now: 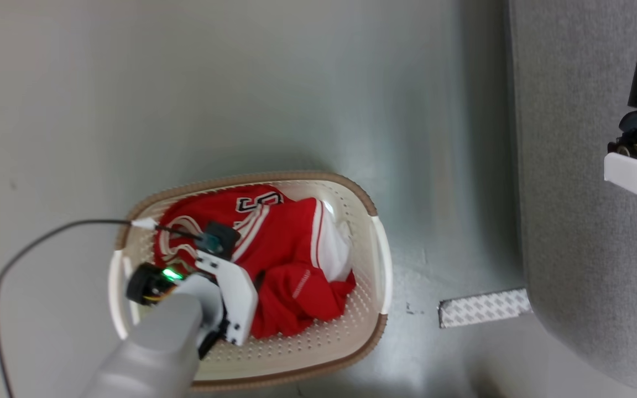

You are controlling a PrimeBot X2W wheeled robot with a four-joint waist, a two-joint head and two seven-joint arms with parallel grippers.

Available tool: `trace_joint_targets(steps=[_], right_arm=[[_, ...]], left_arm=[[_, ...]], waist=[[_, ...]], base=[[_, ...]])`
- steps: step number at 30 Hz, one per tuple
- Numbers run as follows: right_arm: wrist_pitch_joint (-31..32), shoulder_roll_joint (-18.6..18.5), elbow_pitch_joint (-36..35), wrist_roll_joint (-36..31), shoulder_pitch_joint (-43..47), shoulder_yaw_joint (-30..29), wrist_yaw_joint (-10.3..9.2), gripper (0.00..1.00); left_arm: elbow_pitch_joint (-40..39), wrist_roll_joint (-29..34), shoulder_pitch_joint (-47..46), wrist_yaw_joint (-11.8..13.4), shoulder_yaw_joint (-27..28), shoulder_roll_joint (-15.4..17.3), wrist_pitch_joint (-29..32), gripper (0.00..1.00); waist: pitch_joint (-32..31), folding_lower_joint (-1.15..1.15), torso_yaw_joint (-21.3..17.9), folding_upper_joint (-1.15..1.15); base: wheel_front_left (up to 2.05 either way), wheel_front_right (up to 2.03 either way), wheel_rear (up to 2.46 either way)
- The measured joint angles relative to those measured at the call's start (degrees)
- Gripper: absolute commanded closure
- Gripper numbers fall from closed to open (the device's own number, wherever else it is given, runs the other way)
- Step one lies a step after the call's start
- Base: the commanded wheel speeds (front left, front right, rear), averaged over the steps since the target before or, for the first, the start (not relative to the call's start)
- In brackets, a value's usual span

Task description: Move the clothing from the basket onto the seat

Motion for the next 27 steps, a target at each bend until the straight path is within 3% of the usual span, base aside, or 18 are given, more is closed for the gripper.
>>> trace_joint_targets(steps=[10, 17, 22, 23, 24, 27], right_arm=[[0.0, 1.8, -1.3, 0.2, -1.0, -0.1, 0.00, 0.00], [0.0, 2.2, -1.7, 0.2, -1.0, -0.3, 0.00, 0.00], [0.0, 2.4, -1.7, 0.2, -1.0, -0.2, 0.00, 0.00], [0.0, 2.4, -1.7, 0.2, -1.1, -0.2, 0.00, 0.00], [0.0, 2.4, -1.7, 0.2, -1.2, -0.1, 0.00, 0.00], [0.0, 2.3, -1.7, 0.1, -1.4, -0.1, 0.00, 0.00]], left_arm=[[3.0, -1.4, -4.5, 0.3, -1.9, 3.4, 1.3, 0.00], [3.7, 4.2, -5.1, 0.2, -8.8, 3.9, 3.7, 0.00], [3.9, 5.4, -6.4, 0.3, -10.3, 4.5, 3.1, 0.00], [4.0, 5.3, -6.4, 0.3, -10.5, 4.5, 2.9, 0.64], [4.0, 5.3, -6.4, 0.3, -10.7, 4.5, 2.6, 1.00], [4.0, 4.8, -6.4, 0.2, -11.0, 4.0, 2.1, 1.00]], waist=[[4.6, 0.00, -3.2, 0.00], [6.4, 0.00, -4.7, 0.00], [7.0, 0.00, -4.7, 0.00], [7.0, 0.00, -4.7, 0.00], [7.1, 0.00, -4.7, 0.00], [6.9, 0.00, -4.6, 0.00]], base=[[0.00, 0.00, 0.00], [0.00, 0.00, 0.00], [0.00, 0.00, 0.00], [0.00, 0.00, 0.00], [0.00, 0.00, 0.00], [0.00, 0.00, 0.00]])
